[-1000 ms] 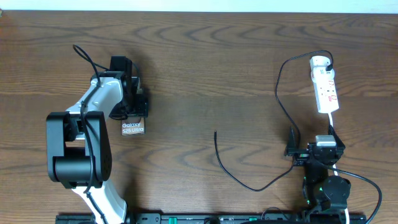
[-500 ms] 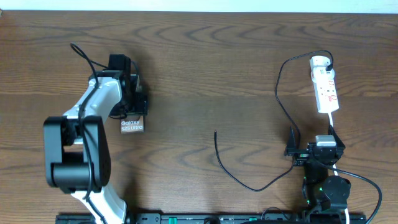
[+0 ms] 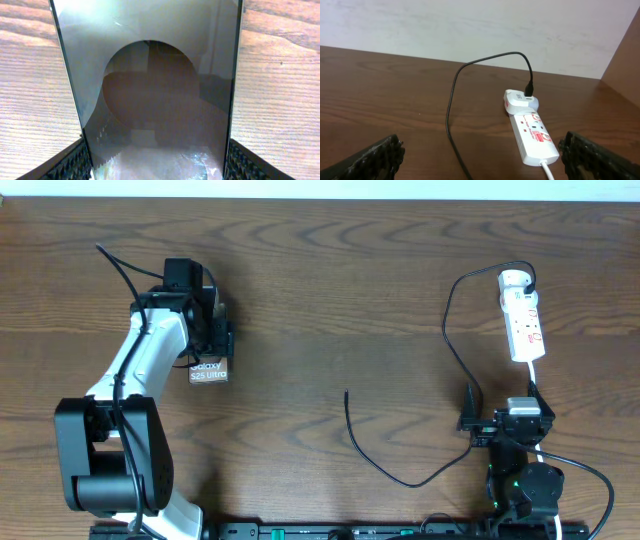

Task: Plug charger to phone and switch on socket
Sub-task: 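Lift the phone with the left gripper and rotate it upright toward center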

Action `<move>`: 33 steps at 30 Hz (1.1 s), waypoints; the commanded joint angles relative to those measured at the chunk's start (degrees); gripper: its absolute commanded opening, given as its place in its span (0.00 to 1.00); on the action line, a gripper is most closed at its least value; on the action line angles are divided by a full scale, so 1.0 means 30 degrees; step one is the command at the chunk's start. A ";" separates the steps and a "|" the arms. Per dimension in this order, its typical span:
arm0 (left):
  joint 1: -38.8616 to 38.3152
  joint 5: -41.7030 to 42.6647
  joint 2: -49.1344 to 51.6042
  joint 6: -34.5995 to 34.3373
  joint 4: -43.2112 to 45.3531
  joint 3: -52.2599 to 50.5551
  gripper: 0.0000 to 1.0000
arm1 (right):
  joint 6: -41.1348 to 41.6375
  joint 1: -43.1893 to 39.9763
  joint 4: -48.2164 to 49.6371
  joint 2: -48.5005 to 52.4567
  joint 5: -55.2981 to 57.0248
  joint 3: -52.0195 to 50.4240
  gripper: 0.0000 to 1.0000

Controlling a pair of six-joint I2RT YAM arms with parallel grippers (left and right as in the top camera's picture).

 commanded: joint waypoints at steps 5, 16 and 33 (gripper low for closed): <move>-0.0036 0.3708 -0.0627 -0.1370 0.0087 0.0612 0.08 | 0.0211 -0.0131 -0.0073 -0.0095 0.0138 -0.0007 0.99; -0.0036 1.0018 -0.0634 -0.7810 0.2200 0.0612 0.07 | 0.0211 -0.0131 -0.0073 -0.0095 0.0138 -0.0007 0.99; -0.0036 1.7566 -0.0634 -2.5194 0.4707 0.0605 0.07 | 0.0211 -0.0131 -0.0073 -0.0095 0.0146 -0.0007 0.99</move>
